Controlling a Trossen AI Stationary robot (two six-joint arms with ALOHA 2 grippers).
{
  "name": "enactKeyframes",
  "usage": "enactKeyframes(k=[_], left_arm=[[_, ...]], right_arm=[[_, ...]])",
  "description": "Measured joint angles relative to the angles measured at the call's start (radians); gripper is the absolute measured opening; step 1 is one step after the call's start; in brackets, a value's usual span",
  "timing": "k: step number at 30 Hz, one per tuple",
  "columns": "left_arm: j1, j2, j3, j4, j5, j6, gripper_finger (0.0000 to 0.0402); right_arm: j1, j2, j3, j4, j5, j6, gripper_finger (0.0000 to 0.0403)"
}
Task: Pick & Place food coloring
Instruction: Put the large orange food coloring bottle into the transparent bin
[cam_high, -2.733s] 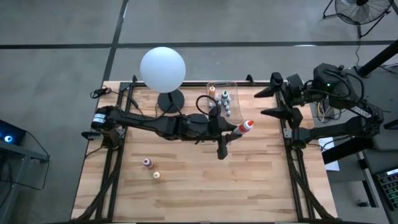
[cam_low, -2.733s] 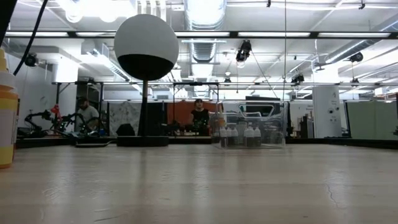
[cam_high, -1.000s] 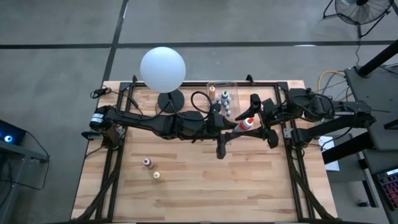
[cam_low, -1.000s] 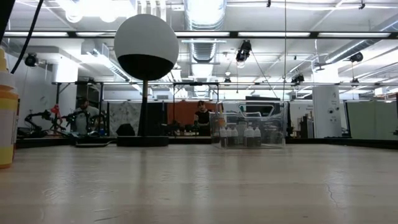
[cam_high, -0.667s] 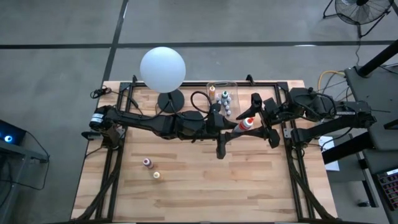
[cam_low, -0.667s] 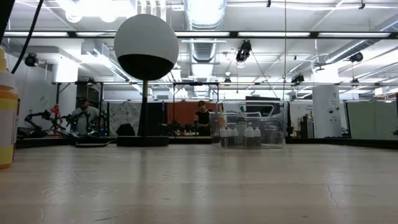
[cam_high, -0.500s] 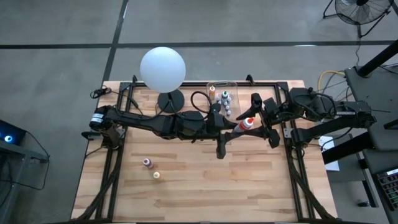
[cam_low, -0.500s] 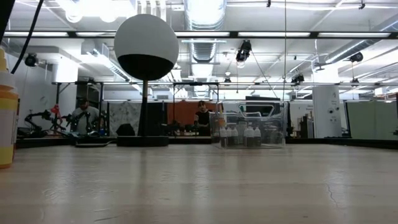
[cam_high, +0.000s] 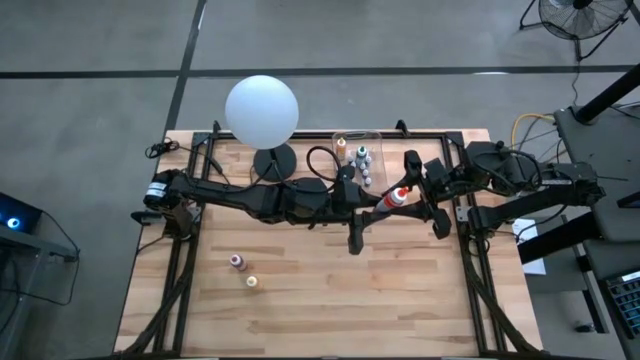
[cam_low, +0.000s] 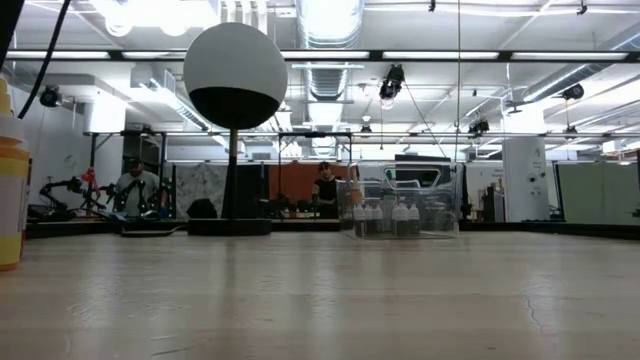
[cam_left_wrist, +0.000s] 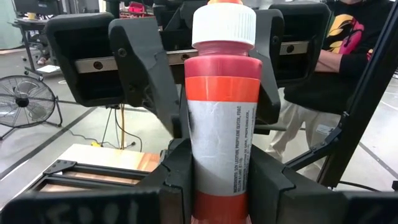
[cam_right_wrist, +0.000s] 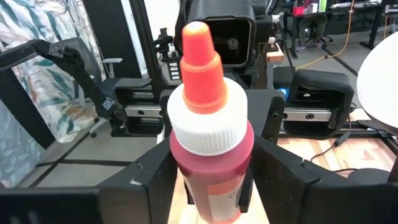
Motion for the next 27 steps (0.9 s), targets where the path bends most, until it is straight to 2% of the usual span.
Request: enactKeyframes(k=[9, 14, 19, 27], left_arm=[[0.001, 0.000, 0.000, -0.009, -0.006, -0.035, 0.0080], [0.003, 0.000, 0.000, -0.010, -0.006, -0.047, 0.0088], [0.005, 0.000, 0.000, -0.011, -0.011, -0.075, 0.0119], [0.006, -0.023, -0.002, -0.045, -0.014, -0.074, 0.0193]], right_arm=[[0.000, 0.000, 0.000, -0.002, 0.000, -0.016, 0.0123], [0.000, 0.000, 0.000, -0.002, 0.002, -0.019, 0.0114], [0.000, -0.005, 0.000, -0.003, 0.003, -0.015, 0.0116], [0.000, -0.052, 0.000, -0.041, -0.002, -0.016, 0.0111]])
